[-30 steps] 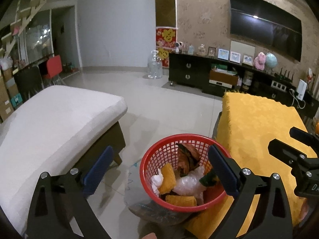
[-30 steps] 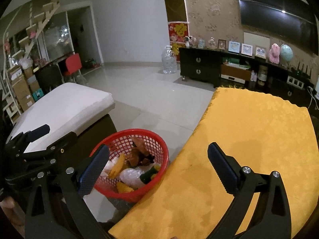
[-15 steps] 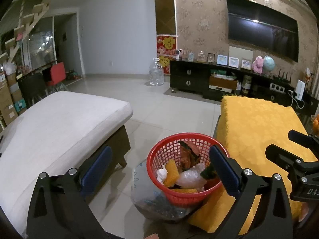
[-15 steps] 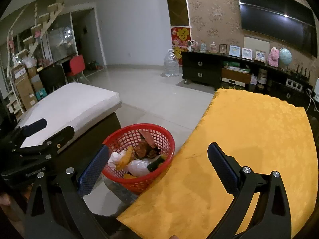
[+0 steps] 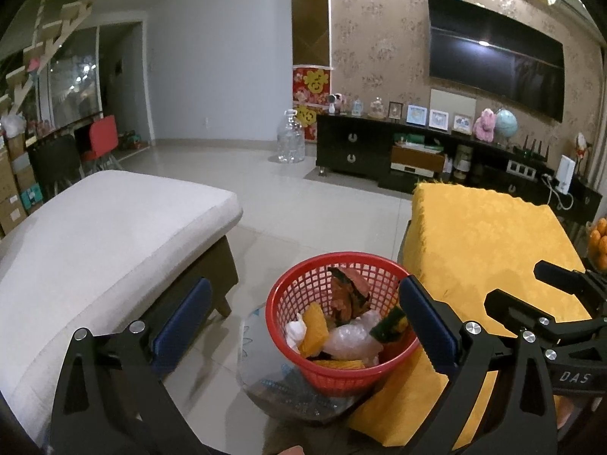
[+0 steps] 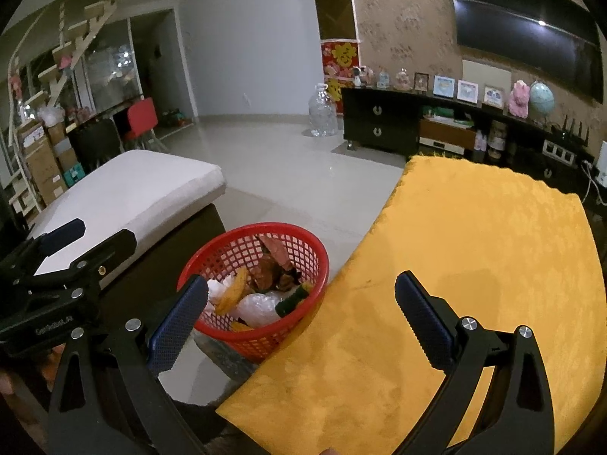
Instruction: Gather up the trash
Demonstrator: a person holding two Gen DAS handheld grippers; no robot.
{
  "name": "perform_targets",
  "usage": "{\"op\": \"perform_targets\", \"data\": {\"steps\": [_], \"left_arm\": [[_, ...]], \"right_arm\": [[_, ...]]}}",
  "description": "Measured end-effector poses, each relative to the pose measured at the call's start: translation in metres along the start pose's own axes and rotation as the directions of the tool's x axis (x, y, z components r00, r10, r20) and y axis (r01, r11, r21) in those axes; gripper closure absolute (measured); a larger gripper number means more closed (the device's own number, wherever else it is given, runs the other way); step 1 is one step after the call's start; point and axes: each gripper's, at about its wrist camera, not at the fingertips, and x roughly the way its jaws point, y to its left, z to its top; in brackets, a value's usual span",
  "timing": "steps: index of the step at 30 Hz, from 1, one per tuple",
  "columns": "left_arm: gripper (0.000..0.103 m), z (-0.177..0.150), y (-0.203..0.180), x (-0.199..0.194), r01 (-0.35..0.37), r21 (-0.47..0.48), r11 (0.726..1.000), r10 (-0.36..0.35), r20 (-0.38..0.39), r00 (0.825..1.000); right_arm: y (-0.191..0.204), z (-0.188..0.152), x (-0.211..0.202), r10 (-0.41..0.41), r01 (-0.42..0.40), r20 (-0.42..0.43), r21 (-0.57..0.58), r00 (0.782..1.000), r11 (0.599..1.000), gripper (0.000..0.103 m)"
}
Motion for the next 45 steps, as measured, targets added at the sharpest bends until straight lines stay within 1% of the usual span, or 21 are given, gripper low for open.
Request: {"op": "perform_targets", "data": {"steps": [4,7,10,45], "left_arm": [[0.008,-0.0014,-0.0008,0.0027,-0.003,-0.003,1.0,0.003,-0.002,1.0],[0.008,-0.0031,-0.0017,0.0033,-0.023,0.008,1.0,0.023,0.0,1.0],[0.008,-0.0044,-0.0031,0.004,-0.027,0.014,1.0,0.027,0.0,1.0],[0.008,-0.0096,-0.0038,0.0091,-0.015,0.016,1.0,0.015,-0.013,1.0]], "right_arm": [[-0.0009,-0.0005,0.004,-0.009,0.009,-0.006,0.005,1.0,1.0,0.007],[-0.0013,-0.0017,0.0035,-0.013,0.013,-0.004,0.005,1.0,1.0,0.007],[-0.0022,-0.0026,0.0032,-0.013,0.013,-0.005,0.01,1.0,1.0,0.007],[-0.0001,-0.0031,0.0034,-0.011,0.011,-0.008,0.006,1.0,1.0,0.007]]}}
